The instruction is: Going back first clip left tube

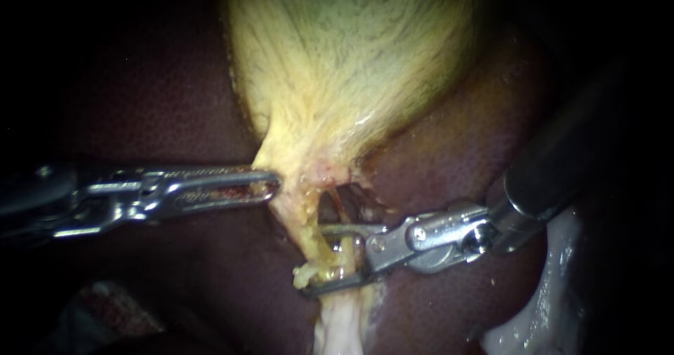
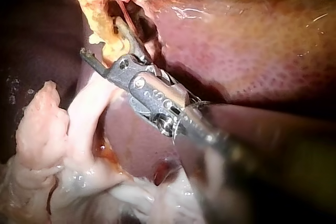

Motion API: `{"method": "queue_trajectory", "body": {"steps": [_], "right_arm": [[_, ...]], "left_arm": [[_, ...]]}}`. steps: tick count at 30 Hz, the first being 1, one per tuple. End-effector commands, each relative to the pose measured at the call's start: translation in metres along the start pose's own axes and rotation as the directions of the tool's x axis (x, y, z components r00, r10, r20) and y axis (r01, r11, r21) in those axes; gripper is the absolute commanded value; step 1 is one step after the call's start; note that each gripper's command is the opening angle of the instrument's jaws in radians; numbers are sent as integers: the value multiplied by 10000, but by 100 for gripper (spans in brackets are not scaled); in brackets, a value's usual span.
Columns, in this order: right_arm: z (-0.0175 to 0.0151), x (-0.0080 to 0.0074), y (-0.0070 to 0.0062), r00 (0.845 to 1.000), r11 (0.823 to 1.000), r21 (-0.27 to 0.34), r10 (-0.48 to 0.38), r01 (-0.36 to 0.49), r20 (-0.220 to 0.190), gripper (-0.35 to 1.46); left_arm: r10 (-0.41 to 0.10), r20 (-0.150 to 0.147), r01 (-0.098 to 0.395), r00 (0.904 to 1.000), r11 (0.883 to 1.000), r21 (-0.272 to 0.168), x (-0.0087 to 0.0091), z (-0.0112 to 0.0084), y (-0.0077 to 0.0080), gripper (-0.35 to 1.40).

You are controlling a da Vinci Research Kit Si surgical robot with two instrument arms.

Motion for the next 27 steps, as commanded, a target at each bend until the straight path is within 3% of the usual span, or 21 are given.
{"method": "queue_trajectory", "body": {"steps": [1,11,18,27], "right_arm": [[-3,1,-1,10000,10000,-51,-72,72,-3,60],[-63,12,-8,9982,9916,-1144,-590,602,146,60],[-103,23,-5,9941,9848,-1365,-1046,1076,288,60],[-133,54,-12,9784,9705,-1256,-2015,2058,458,60]], "left_arm": [[6,-4,-6,10000,10000,18,1,1,1,-35],[14,-5,-14,10000,10000,27,2,2,2,-35],[25,-2,-25,10000,10000,25,4,3,5,-35],[45,-2,-45,10000,10000,46,7,6,7,-35]]}}
